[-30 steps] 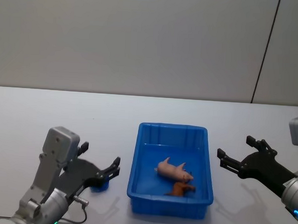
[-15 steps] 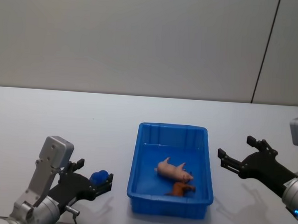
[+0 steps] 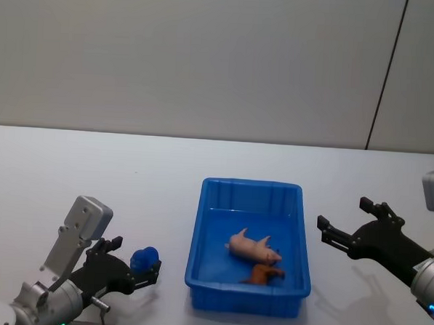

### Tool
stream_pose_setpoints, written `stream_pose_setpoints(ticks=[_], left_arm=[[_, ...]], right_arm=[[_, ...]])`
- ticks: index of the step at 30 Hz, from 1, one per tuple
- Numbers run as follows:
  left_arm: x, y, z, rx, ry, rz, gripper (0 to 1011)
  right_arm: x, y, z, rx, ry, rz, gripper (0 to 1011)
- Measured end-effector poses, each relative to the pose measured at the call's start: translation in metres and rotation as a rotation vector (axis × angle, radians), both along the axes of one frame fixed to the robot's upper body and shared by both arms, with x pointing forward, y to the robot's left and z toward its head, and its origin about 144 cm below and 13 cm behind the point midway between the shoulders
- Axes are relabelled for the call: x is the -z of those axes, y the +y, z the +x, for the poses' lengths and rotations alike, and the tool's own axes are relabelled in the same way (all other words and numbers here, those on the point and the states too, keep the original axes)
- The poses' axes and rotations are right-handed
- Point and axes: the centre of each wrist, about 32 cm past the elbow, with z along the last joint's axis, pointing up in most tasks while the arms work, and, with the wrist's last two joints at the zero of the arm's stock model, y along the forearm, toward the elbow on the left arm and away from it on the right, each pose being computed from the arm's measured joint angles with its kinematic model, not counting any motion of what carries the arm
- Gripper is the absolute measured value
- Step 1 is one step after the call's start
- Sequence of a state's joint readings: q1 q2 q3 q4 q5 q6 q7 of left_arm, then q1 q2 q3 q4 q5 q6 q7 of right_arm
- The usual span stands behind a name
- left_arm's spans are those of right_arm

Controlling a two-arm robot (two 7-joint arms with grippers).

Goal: Pick up the two dolls from the table and place them into the box.

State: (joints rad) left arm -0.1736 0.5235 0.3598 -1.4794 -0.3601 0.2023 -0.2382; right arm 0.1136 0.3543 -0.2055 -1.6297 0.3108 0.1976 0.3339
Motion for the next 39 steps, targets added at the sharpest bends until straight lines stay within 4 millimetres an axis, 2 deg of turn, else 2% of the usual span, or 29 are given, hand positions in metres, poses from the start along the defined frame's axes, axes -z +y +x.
stream_pose_setpoints(ticks=[18,25,34,39], left_arm=[[0.002,0.009,0.017,0.07,0.054,0.038,1002],[0.004,0.012,0.019,0.073,0.056,0.039,859],[0.006,0.016,0.021,0.072,0.046,0.034,566],[0.007,0.018,0.021,0.07,0.044,0.032,507]], right_arm=[[0.0,0.0,0.0,0.0,0.0,0.0,1000],[0.0,0.0,0.0,0.0,0.0,0.0,1000],[0.0,0.0,0.0,0.0,0.0,0.0,1000],[0.0,0.0,0.0,0.0,0.0,0.0,1000]])
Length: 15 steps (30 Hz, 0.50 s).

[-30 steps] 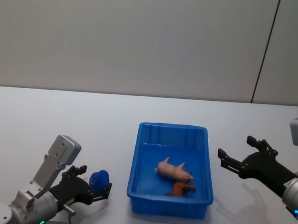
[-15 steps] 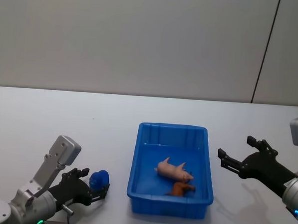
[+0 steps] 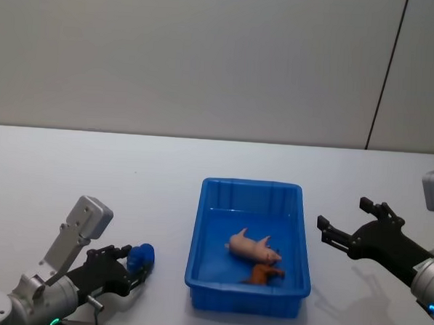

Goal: Pick up the two dolls from the table and place them into the box.

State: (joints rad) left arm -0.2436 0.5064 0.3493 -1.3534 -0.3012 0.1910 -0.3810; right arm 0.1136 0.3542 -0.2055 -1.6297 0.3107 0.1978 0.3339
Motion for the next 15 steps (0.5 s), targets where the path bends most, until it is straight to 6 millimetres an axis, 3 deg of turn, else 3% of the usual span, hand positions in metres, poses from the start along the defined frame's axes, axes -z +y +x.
stream_pose_setpoints(ticks=[15], left_arm=[[-0.015,0.008,-0.001,-0.016,-0.063,0.009,366]], right_arm=[[0.0,0.0,0.0,0.0,0.0,0.0,1000]])
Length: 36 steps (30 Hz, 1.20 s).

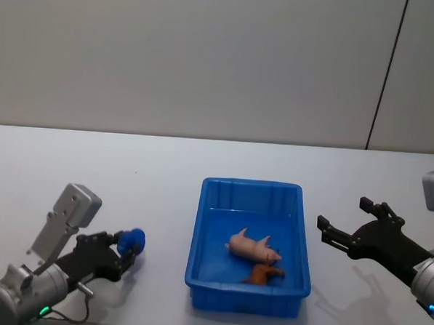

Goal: Pick up the two dolls from the table and place them into the box.

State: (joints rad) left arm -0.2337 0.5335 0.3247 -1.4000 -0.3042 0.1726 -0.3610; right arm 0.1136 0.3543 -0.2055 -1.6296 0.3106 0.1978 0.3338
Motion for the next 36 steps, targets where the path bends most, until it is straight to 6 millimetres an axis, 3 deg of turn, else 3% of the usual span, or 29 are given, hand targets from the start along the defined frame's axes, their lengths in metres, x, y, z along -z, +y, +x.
stream_pose_setpoints(ticks=[14,28,36], left_arm=[[-0.035,-0.019,0.011,0.061,-0.162,-0.036,272],[-0.042,-0.06,0.041,0.195,-0.222,-0.127,195],[-0.038,-0.082,0.059,0.254,-0.219,-0.166,431]], right_arm=[[0.0,0.0,0.0,0.0,0.0,0.0,1000],[0.0,0.0,0.0,0.0,0.0,0.0,999],[0.0,0.0,0.0,0.0,0.0,0.0,1000]])
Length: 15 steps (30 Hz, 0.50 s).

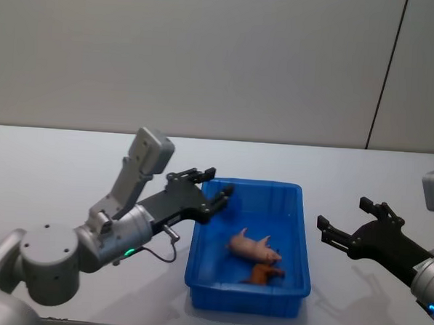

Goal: Pick up the two dolls from the table and place them into the box.

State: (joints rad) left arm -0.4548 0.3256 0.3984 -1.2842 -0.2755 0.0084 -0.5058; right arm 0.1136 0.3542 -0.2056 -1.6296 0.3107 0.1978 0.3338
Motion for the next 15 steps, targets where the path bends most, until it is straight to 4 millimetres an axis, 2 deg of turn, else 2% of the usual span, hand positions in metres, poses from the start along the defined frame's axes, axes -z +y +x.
stream_pose_setpoints(ticks=[3,5,6,9,15], left_arm=[[0.001,-0.006,0.004,0.015,-0.001,-0.006,534],[0.001,-0.008,0.006,0.02,-0.002,-0.008,566],[0.002,-0.009,0.006,0.022,-0.003,-0.009,637],[0.002,-0.012,0.007,0.029,-0.01,-0.011,743],[0.001,-0.013,0.003,0.022,-0.032,-0.013,900]], right_arm=[[0.0,0.0,0.0,0.0,0.0,0.0,1000],[0.0,0.0,0.0,0.0,0.0,0.0,999],[0.0,0.0,0.0,0.0,0.0,0.0,999],[0.0,0.0,0.0,0.0,0.0,0.0,1000],[0.0,0.0,0.0,0.0,0.0,0.0,1000]])
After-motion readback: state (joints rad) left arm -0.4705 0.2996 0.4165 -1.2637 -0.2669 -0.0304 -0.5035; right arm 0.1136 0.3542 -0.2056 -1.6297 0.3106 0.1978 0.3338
